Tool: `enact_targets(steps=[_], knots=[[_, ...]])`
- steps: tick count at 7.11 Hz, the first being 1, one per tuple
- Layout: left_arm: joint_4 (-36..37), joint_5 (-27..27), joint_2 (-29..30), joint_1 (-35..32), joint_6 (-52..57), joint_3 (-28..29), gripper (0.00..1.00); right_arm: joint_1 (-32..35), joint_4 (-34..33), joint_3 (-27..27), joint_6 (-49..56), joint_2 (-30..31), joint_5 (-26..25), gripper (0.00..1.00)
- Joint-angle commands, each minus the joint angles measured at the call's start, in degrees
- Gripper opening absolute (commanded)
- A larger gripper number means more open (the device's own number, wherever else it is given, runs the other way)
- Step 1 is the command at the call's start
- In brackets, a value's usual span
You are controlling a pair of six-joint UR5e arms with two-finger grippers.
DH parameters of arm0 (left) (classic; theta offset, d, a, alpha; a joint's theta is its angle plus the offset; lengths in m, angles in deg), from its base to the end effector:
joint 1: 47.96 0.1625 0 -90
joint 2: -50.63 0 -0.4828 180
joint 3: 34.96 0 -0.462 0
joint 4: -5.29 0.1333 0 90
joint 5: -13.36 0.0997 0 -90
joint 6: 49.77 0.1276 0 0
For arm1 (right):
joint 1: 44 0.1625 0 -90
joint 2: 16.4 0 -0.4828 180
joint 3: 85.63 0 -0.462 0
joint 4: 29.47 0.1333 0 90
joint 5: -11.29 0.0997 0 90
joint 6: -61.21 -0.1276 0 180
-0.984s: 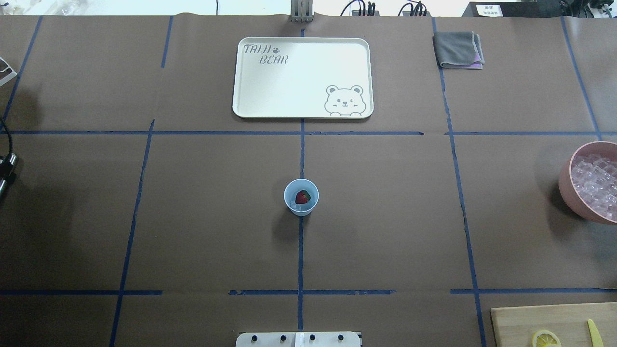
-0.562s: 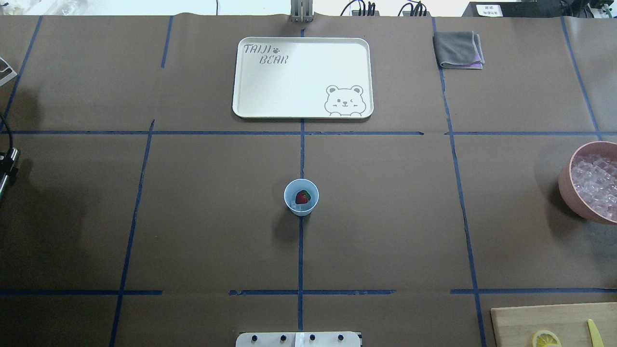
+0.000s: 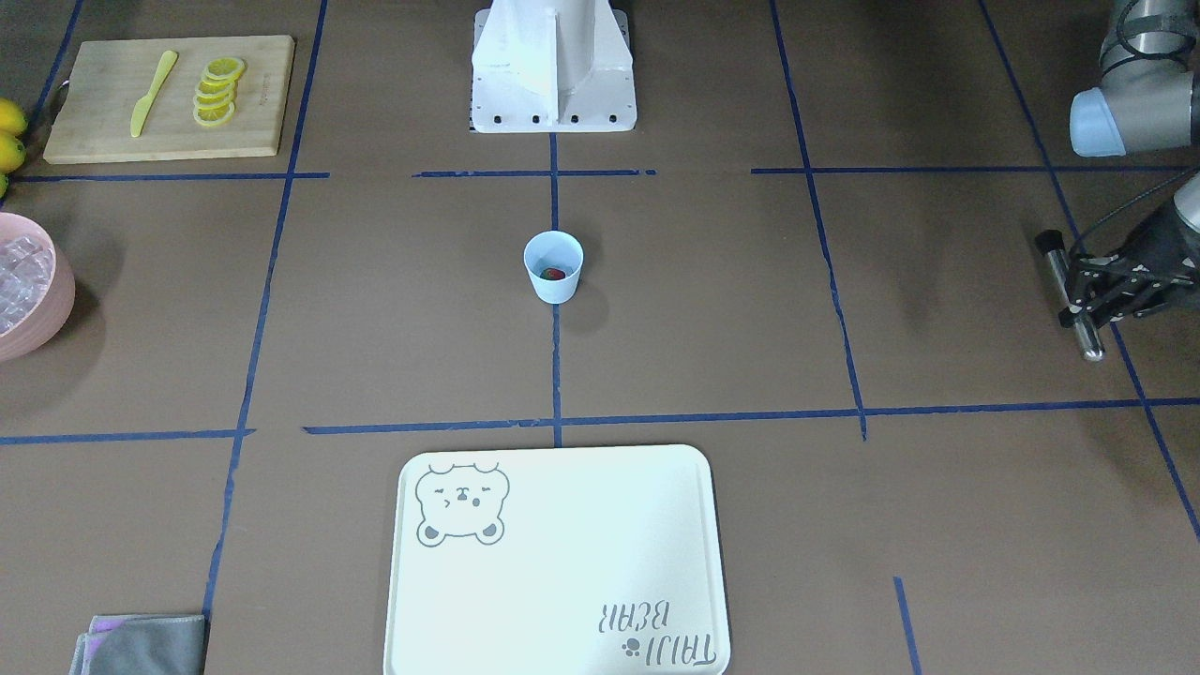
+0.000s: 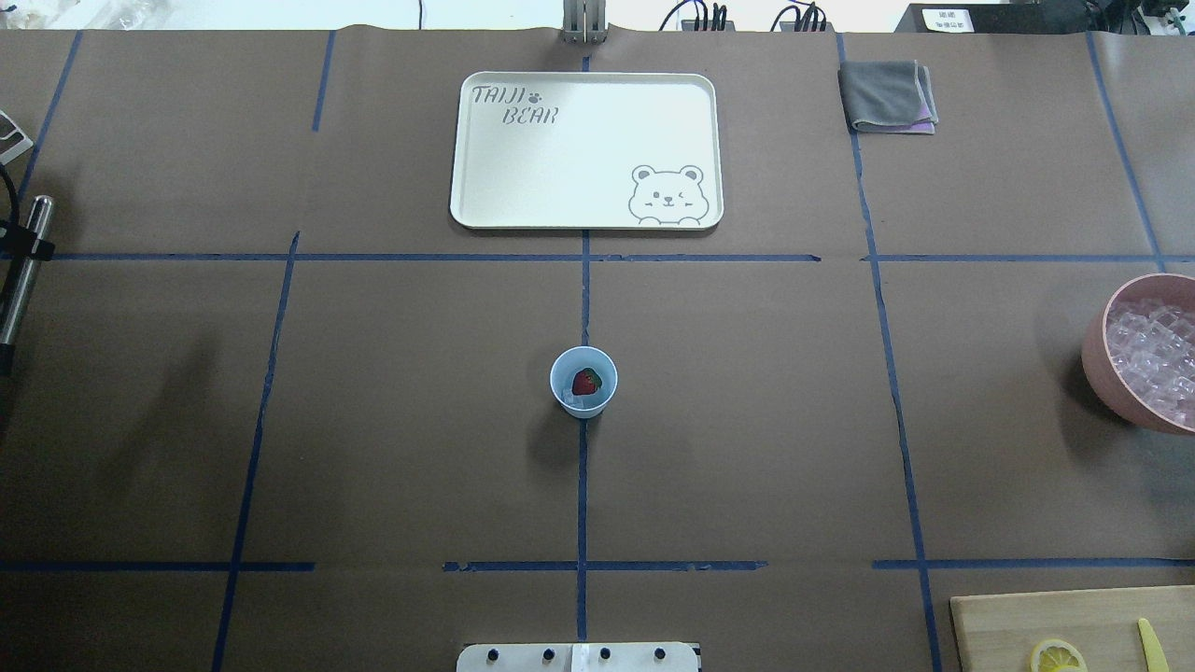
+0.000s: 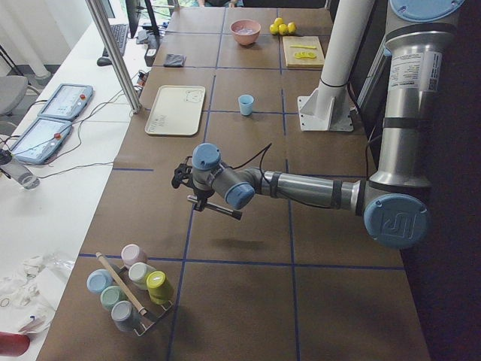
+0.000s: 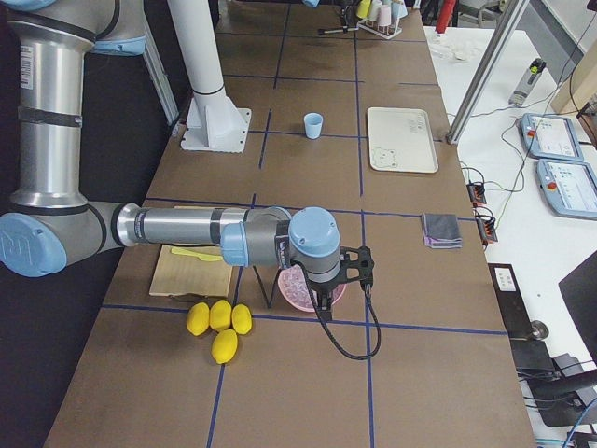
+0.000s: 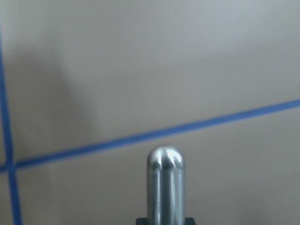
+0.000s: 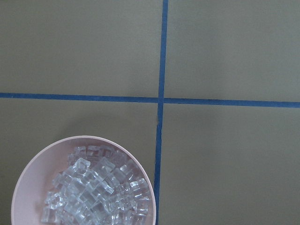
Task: Mash ice and strawberries in cup
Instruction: 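Grasp the metal pestle with the left gripper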
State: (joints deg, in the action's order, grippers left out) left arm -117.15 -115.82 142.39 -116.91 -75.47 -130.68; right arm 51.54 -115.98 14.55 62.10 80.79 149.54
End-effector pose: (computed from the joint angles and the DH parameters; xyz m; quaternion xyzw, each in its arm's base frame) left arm 0.1709 -0.5909 0.5968 0.1702 0.4169 0.0784 0.8894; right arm 0.0871 -0.5035 0.6906 0.0744 -0.4045 0.0139 0.9114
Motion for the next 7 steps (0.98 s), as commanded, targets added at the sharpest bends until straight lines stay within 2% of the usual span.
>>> enact_targets(steps=[1,2,3,5,6,7], knots=[[0.1,5.1,3.0,0.0,0.0,-7.3,0.0,-0.1,-0.1,0.4,-0.1,-0.4,0.2,0.99],[0.1,5.6,5.5,0.0,-1.0,-9.9,0.0,-0.2,-0.2,0.4,0.0,-0.9,-0.1,0.99],[-0.3,9.2,6.5,0.2,-2.4,-13.1,0.0,-0.3,-0.2,0.4,0.0,-1.0,-0.3,0.99],[-6.1,12.9,7.9,0.8,-14.0,-19.1,0.0,-0.4,-0.2,0.3,0.1,-1.1,-0.4,0.99],[-11.0,18.2,8.3,2.8,-15.6,-19.9,0.0,-0.4,-0.2,0.1,0.1,-0.9,-0.5,0.99],[-16.5,26.2,8.3,7.1,-17.8,-20.0,0.0,-0.4,-0.1,0.3,0.0,-0.9,-0.4,0.99]])
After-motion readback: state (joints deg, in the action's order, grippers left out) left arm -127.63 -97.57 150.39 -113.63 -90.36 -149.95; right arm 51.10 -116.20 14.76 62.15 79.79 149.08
